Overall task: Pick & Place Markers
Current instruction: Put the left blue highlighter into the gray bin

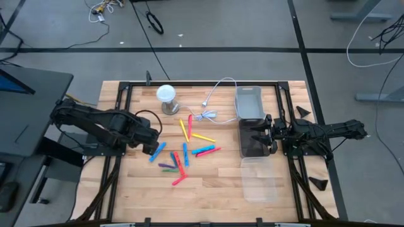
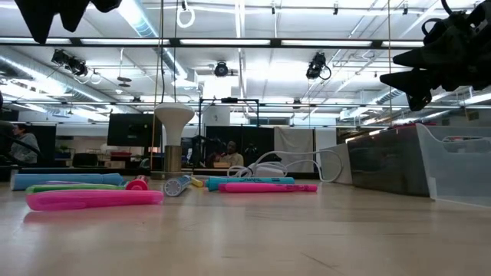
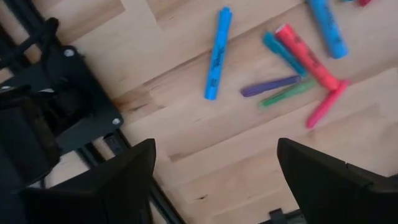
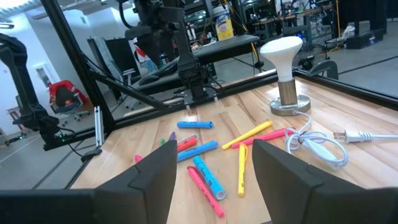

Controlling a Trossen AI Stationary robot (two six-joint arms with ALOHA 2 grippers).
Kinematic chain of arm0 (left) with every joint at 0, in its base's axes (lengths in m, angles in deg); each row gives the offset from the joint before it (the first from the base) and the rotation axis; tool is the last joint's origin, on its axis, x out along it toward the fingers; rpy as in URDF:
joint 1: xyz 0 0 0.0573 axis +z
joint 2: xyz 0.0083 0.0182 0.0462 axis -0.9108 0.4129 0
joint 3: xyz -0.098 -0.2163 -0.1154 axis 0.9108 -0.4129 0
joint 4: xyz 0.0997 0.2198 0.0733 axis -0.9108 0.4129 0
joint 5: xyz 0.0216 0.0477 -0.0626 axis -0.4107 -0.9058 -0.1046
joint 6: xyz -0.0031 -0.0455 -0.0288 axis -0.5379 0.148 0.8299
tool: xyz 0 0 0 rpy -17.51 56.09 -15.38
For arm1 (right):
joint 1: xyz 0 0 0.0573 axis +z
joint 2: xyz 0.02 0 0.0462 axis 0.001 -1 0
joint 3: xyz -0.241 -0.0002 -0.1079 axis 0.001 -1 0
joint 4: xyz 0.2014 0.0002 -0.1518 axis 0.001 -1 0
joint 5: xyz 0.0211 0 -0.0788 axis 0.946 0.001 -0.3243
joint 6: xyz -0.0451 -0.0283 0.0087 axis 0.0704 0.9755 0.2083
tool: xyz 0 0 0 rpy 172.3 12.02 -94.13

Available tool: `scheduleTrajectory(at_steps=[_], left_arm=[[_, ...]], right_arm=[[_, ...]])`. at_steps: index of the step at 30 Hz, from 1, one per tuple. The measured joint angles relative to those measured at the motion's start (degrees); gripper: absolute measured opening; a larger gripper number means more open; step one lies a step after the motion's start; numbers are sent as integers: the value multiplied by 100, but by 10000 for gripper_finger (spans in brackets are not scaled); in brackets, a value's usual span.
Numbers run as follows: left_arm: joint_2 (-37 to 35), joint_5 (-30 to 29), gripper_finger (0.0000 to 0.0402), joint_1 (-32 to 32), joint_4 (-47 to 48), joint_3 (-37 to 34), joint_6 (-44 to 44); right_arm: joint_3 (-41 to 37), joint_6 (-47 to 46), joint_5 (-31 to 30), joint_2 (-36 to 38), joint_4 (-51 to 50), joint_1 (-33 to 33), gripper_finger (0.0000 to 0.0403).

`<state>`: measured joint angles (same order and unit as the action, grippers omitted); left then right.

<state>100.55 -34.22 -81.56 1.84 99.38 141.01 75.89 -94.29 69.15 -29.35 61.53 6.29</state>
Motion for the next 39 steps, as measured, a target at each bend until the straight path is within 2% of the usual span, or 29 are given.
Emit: scheduleTrajectory(at_steps=[6,23,29,39], left_arm=[[241,-310,344,0,108,-4,0],[1202,-488,344,35,82,-60,-237],[1181,-373,344,39,-467,-939,-200],[1149,-84,344,191,-2181,-2105,-312]], right_arm=[[-1,-1,1,2,2,0,213],[0,-1,0,1,1,0,213],[-1,-1,0,0,15,0,213],[0,-1,-1,0,37,2,213]])
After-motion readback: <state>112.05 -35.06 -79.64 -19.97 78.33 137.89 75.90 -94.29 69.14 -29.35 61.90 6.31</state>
